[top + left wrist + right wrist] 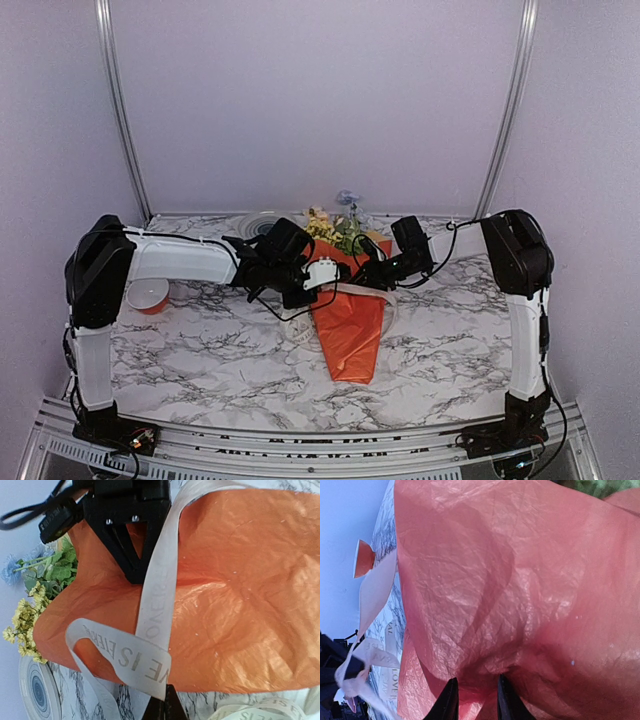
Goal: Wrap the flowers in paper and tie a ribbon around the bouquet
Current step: Cross the ribbon over the folded bouquet, then tie the ribbon around the folded bouquet.
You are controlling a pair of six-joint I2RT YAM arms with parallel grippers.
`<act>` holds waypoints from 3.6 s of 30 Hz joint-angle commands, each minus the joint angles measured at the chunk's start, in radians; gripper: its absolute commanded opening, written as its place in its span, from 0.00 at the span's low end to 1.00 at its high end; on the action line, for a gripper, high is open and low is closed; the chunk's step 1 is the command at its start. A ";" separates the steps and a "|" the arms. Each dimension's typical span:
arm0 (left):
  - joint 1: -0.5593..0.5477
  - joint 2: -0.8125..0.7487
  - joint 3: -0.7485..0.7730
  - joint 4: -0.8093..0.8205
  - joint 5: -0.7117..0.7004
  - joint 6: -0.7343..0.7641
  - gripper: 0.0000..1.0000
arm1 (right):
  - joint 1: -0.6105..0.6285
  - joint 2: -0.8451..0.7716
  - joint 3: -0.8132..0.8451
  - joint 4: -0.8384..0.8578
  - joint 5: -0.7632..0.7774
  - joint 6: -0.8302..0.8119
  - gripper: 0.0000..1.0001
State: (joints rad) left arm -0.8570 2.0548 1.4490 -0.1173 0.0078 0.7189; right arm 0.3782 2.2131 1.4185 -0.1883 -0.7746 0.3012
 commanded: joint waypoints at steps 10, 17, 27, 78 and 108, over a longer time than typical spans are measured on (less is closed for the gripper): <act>-0.167 -0.266 -0.037 -0.237 0.140 0.071 0.00 | 0.003 0.091 -0.007 -0.140 0.123 -0.020 0.27; -0.138 -0.232 -0.011 -0.205 0.164 0.100 0.00 | 0.003 0.096 -0.006 -0.137 0.123 -0.019 0.27; 0.014 0.063 0.206 -0.086 0.067 -0.120 0.00 | 0.003 0.091 -0.009 -0.143 0.117 -0.028 0.27; 0.026 0.367 0.407 -0.099 0.085 -0.325 0.00 | -0.052 -0.260 -0.167 0.127 0.318 0.182 0.27; 0.035 0.367 0.416 -0.104 0.116 -0.352 0.00 | 0.172 -0.373 -0.461 0.377 0.466 0.354 0.50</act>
State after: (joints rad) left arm -0.8280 2.4062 1.8484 -0.1806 0.1150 0.3801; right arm 0.5304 1.8168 0.9504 0.1612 -0.3771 0.6342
